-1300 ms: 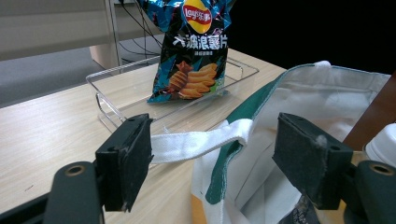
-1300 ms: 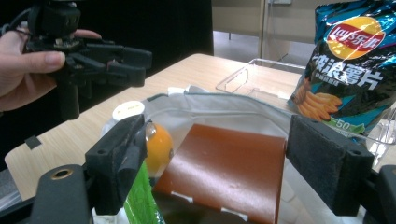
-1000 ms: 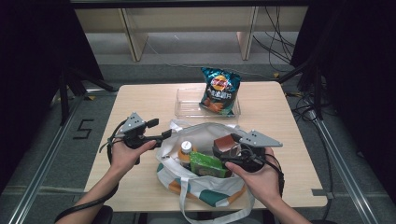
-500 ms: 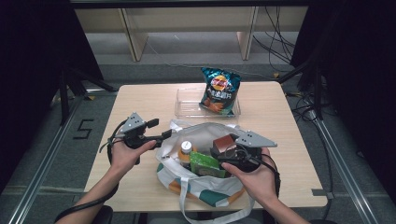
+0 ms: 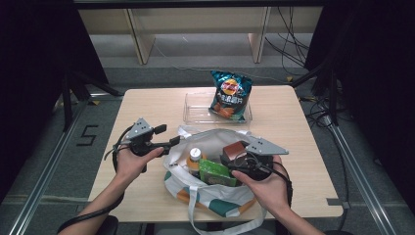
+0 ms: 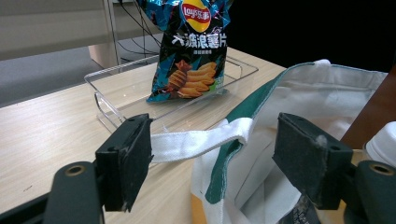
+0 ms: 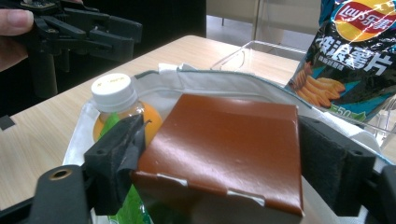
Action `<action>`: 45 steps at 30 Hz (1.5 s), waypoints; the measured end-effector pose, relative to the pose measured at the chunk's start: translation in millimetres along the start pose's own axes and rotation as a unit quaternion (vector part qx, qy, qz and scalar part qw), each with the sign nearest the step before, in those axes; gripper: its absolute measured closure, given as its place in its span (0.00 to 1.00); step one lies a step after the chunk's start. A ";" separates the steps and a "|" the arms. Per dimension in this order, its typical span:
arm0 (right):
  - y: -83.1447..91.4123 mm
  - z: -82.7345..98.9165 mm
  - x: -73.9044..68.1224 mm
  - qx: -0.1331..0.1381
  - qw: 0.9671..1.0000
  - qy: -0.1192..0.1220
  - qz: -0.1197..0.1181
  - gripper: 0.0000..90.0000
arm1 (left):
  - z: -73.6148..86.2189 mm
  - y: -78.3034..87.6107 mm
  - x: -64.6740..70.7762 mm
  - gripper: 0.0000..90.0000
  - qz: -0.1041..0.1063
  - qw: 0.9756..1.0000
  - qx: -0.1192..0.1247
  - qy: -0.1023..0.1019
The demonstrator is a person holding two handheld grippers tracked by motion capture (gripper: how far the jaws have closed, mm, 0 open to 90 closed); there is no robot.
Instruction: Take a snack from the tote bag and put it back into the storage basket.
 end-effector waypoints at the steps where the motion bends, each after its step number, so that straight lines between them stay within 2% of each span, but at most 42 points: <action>1: 0.1 1.4 -0.9 -0.006 1.000 -0.006 -0.003 0.25 | 0.0 0.0 0.0 0.30 0.000 1.000 0.000 0.000; 3: 0.2 2.9 1.1 -0.010 1.000 -0.002 0.003 0.27 | -0.1 0.1 0.1 0.30 0.000 1.000 0.000 0.000; 5: 0.0 3.3 0.9 -0.006 1.000 -0.011 0.000 0.31 | -0.2 0.1 0.2 0.30 0.000 1.000 0.000 -0.002; 6: 1.7 3.7 0.7 -0.010 1.000 -0.009 0.002 0.34 | -0.2 0.1 0.1 0.30 0.000 1.000 0.000 -0.004; 7: 1.9 2.9 2.1 -0.007 1.000 0.005 0.003 0.36 | 0.0 0.0 0.2 0.30 0.000 1.000 -0.001 -0.002; 9: 2.6 2.4 3.4 0.000 1.000 0.006 0.007 0.39 | 0.2 -0.8 0.1 0.30 0.002 1.000 0.001 -0.003; 11: 2.5 3.2 2.9 -0.003 1.000 0.002 -0.002 0.40 | 0.5 -0.6 0.0 0.30 0.000 1.000 -0.002 -0.003; 12: 3.2 3.1 4.8 -0.002 1.000 0.008 0.003 0.41 | 0.5 -0.6 0.1 0.30 -0.001 1.000 -0.002 -0.002; 14: 3.7 3.3 4.7 -0.002 1.000 0.004 0.002 0.42 | 0.4 -0.7 0.4 0.30 0.000 1.000 -0.002 -0.002; 16: 3.5 3.2 5.9 0.002 1.000 0.013 0.002 0.42 | 0.6 -0.8 0.4 0.30 -0.001 1.000 -0.002 -0.002; 18: 4.0 4.0 4.6 0.001 1.000 0.002 0.003 0.43 | 0.7 -0.9 0.2 0.30 0.000 1.000 -0.002 -0.002; 20: 3.8 3.7 5.2 0.005 1.000 0.004 0.002 0.43 | 0.7 -0.8 0.1 0.30 0.000 1.000 -0.002 -0.002; 21: 3.2 3.0 5.8 0.009 1.000 0.012 -0.001 0.43 | 0.6 -0.6 0.2 0.30 0.000 1.000 -0.001 -0.002; 22: 4.7 3.7 6.8 0.004 1.000 0.012 0.002 0.43 | 0.5 -0.4 0.2 0.30 0.000 1.000 -0.001 -0.003; 23: 4.7 2.6 8.6 0.011 1.000 0.019 0.009 0.43 | 0.2 -0.8 0.3 0.30 0.002 1.000 0.001 -0.002; 24: 4.5 2.9 6.8 0.010 1.000 0.010 -0.001 0.43 | 0.5 -0.4 0.0 0.30 -0.001 1.000 -0.002 -0.003; 25: 4.6 2.5 7.3 0.013 1.000 0.009 -0.001 0.44 | 0.6 -0.3 0.0 0.30 0.000 1.000 -0.002 -0.003; 26: 6.4 2.7 9.4 0.011 1.000 0.011 0.010 0.44 | 0.5 -0.5 0.0 0.30 0.001 1.000 -0.001 -0.003; 29: 8.9 2.4 8.5 0.011 1.000 -0.003 0.006 0.44 | 0.6 -0.1 -0.3 0.30 -0.001 1.000 -0.003 -0.002; 30: 8.6 0.6 9.8 0.020 1.000 0.001 0.008 0.44 | 0.5 -0.1 -0.2 0.30 -0.001 1.000 -0.002 -0.002; 32: 11.3 -1.6 12.0 0.021 1.000 0.003 0.011 0.44 | 0.3 0.1 -0.1 0.30 -0.001 1.000 -0.001 -0.002; 33: 11.8 -3.9 11.5 0.030 1.000 -0.002 0.009 0.44 | 0.2 0.1 -0.1 0.30 -0.001 1.000 -0.001 -0.003; 34: 14.1 -6.3 14.6 0.034 0.999 0.011 0.022 0.44 | 0.2 0.3 0.0 0.30 -0.001 1.000 -0.001 -0.002; 35: 15.9 -7.4 12.7 0.032 0.999 -0.005 0.014 0.44 | 0.1 0.4 -0.1 0.30 -0.001 1.000 -0.001 -0.002; 41: 26.2 -18.6 17.2 0.044 0.998 -0.008 0.034 0.44 | -0.3 0.9 -0.8 0.30 -0.002 1.000 0.000 -0.002; 42: 27.1 -21.6 20.1 0.050 0.998 0.003 0.035 0.44 | -0.3 0.9 -0.7 0.30 -0.002 1.000 0.001 -0.002; 43: 28.3 -21.3 19.3 0.045 0.998 -0.012 0.031 0.44 | -0.4 1.0 -0.5 0.30 -0.003 1.000 0.001 -0.001; 45: 29.6 -24.1 21.1 0.050 0.998 -0.011 0.031 0.44 | -0.6 1.0 -0.5 0.30 -0.003 1.000 0.002 0.001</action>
Point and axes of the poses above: each handheld gripper's, and its own axes: y roughly backward along the jaws, z roughly out of its underside, x roughly to its right, the point moved 7 cm from there along -y, roughly forward along the jaws, and after that the axes turned 9 degrees about -x, right-handed, at the moved point
